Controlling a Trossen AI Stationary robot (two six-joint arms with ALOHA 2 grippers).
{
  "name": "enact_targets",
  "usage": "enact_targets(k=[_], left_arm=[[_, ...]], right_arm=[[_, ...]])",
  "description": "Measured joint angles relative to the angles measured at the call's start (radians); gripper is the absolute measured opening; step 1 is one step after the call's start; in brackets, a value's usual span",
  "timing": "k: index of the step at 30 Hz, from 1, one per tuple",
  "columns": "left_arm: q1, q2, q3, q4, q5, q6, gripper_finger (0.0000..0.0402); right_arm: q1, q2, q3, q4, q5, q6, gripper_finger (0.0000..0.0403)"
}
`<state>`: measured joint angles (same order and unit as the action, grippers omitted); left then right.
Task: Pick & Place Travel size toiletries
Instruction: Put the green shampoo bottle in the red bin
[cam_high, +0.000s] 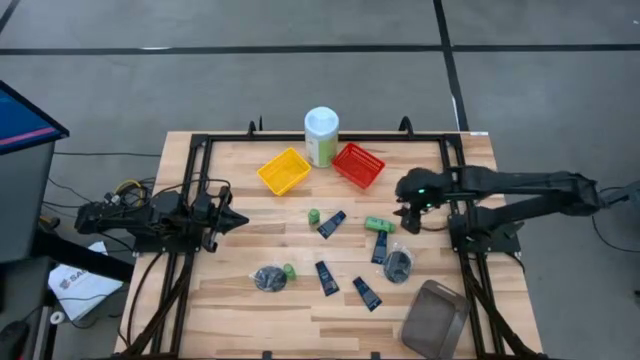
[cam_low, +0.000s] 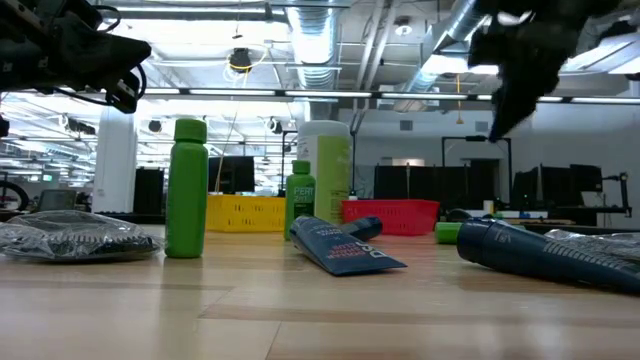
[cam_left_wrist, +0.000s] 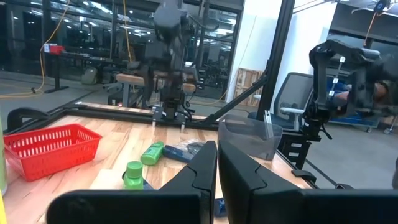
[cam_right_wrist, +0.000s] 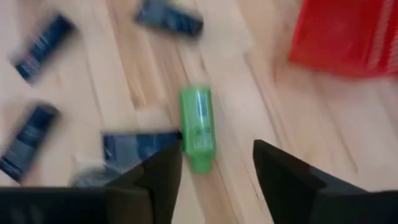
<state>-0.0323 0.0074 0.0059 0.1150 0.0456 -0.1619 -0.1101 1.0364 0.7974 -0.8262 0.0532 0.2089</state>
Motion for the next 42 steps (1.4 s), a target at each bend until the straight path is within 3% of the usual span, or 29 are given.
enact_targets(k=[9, 29, 36, 42], left_arm=[[0.000, 0.004, 0.000, 0.002, 0.000, 0.000, 0.0011], [0.000, 0.004, 0.000, 0.015, 0.000, 0.000, 0.0011], [0.000, 0.004, 0.000, 0.016, 0.000, 0.000, 0.0011], [0.000, 0.004, 0.000, 0.022, 0.000, 0.000, 0.0011]], right_arm=[[0.013, 0.227, 0.000, 0.005, -0.003, -0.012, 0.0247], [0.068, 0.535, 0.000, 0.090, -0.004, -0.103, 0.0250], [0.069, 0.600, 0.006, 0.091, -0.019, -0.138, 0.0228], [0.069, 0.584, 0.002, 0.107, -0.024, -0.141, 0.0166]])
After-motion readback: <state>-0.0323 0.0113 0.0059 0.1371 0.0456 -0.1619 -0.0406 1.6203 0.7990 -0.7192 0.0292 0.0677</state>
